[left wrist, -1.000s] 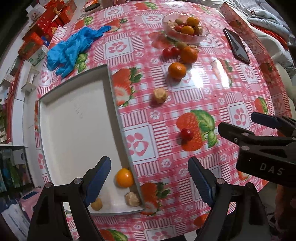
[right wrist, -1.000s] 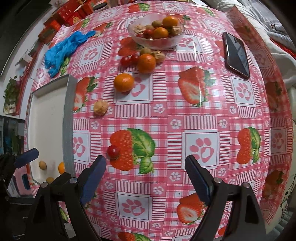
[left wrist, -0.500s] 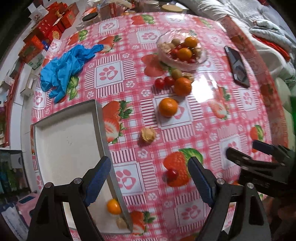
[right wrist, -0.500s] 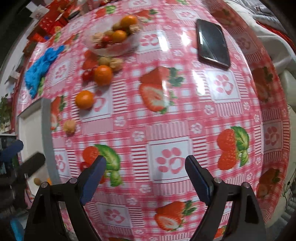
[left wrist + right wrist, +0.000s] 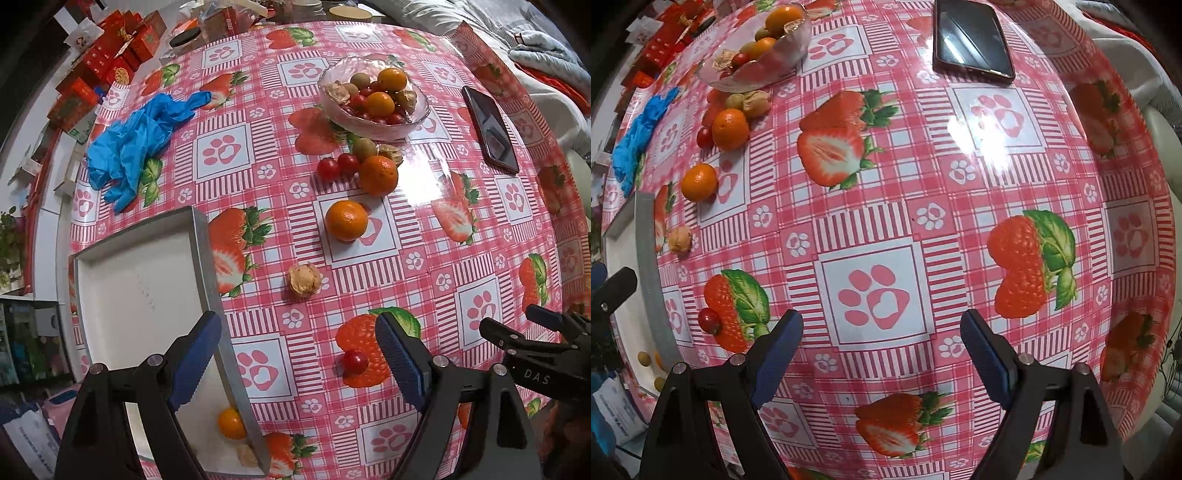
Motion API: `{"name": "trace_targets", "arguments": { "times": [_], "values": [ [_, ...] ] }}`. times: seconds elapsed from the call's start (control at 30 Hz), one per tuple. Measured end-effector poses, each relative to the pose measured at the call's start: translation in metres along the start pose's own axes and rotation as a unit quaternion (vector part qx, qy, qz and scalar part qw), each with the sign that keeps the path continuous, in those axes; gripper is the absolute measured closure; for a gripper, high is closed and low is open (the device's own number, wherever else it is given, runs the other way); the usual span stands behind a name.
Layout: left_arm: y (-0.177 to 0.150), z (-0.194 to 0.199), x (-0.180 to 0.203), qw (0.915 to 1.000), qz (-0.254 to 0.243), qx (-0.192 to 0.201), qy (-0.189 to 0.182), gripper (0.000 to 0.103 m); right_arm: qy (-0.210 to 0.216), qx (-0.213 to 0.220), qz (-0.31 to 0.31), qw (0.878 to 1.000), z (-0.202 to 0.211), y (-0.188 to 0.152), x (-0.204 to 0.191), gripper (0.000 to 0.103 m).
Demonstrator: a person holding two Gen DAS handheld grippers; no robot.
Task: Organize fruits
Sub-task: 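Move both open tools back toward the remaining loose fruits, then grasp a mandarin with the left tool while the right tool grasps a red cherry tomato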
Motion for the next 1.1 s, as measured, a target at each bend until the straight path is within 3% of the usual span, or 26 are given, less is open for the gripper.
{"name": "trace_targets", "arguments": {
  "times": [0.37, 0.57, 0.7, 0.93, 0.97, 1.0, 1.1],
  "values": [
    [0.001, -0.009, 0.008, 0.9999, -0.007, -0.012, 0.005, 0.017, -0.007, -0.016, -0.007, 1.000, -0.023, -0.013, 0.015, 0.014],
    [0.007, -0.019, -0.003, 0.9996, 0.023, -0.011, -0.012, 0.017, -0.029, -0.035, -0.010, 0.999, -0.048, -0.022, 0.028, 0.014],
    [0.018, -0.028, -0.001, 0.9997, 0.019, -0.010, -0.015, 0.017, -0.037, -0.034, 0.002, 0.999, -0.059, -0.031, 0.031, 0.000],
    [0.047, -0.055, 0.022, 0.9999, 0.002, -0.002, -0.015, 0.017, -0.053, -0.021, 0.023, 0.998, -0.068, -0.043, 0.030, 0.000],
    [0.051, -0.060, 0.024, 0.9999, 0.003, -0.003, -0.014, 0.020, -0.053, -0.017, 0.023, 0.998, -0.068, -0.044, 0.030, 0.000],
    [0.053, -0.064, 0.026, 0.9999, 0.004, -0.006, -0.014, 0.031, -0.053, -0.014, 0.023, 0.998, -0.066, -0.043, 0.031, 0.000],
    [0.057, -0.080, 0.027, 0.9994, 0.015, -0.023, -0.020, 0.035, -0.052, -0.005, 0.023, 0.998, -0.060, -0.045, 0.034, 0.000]
  ]
}}
Point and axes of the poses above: each gripper's, at about its wrist camera, not at the fingertips, and z roughly against the way its jaws point, x to its right, y to its top, the point moved 4 cm from there along -z, roughly the way its jaws point, and after that the axes turned 5 degrees about -z, right-handed, at the moved point
